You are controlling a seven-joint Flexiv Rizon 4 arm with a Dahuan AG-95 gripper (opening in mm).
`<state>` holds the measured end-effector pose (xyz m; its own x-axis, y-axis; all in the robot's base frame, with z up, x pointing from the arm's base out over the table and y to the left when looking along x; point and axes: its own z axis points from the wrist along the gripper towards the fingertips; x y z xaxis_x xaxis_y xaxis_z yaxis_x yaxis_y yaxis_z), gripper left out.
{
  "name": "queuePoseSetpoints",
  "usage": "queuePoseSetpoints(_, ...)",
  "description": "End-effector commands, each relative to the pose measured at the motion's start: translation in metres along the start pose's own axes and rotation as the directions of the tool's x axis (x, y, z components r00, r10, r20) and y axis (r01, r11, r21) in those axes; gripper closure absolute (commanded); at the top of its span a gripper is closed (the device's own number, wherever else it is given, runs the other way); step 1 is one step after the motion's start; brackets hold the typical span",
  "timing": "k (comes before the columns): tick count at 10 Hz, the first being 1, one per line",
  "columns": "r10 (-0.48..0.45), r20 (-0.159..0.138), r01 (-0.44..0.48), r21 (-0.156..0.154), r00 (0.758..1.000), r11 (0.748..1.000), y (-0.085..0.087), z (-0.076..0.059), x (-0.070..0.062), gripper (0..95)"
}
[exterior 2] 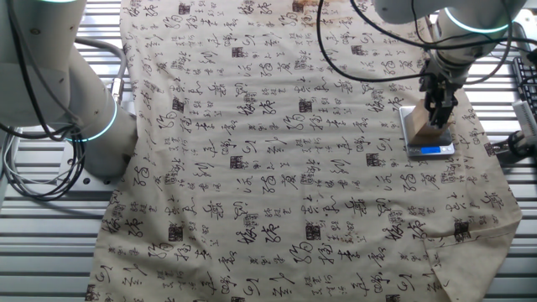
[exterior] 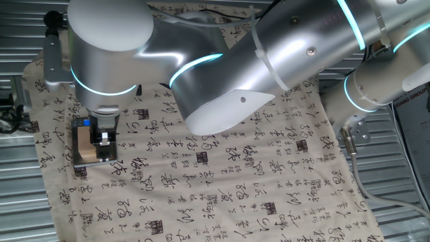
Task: Remove the object from the scale
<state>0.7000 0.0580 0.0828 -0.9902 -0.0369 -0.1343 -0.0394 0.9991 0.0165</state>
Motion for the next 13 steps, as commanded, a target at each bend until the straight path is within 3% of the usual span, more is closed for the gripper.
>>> queuePoseSetpoints(1,0.007,-0.007,-0.007,-0.002,1.000,1.000,0.002,0.001,-0.005,19.0)
queuePoseSetpoints(4,0.001,-0.003,-0.001,-0.001,1.000,1.000,0.000,0.008,-0.009,19.0)
queuePoseSetpoints(9,0.000,-0.016,0.000,-0.005,1.000,1.000,-0.003,0.006,-0.016,19.0)
queuePoseSetpoints(13,-0.001,-0.008,0.001,-0.004,1.000,1.000,-0.003,0.015,-0.017,19.0)
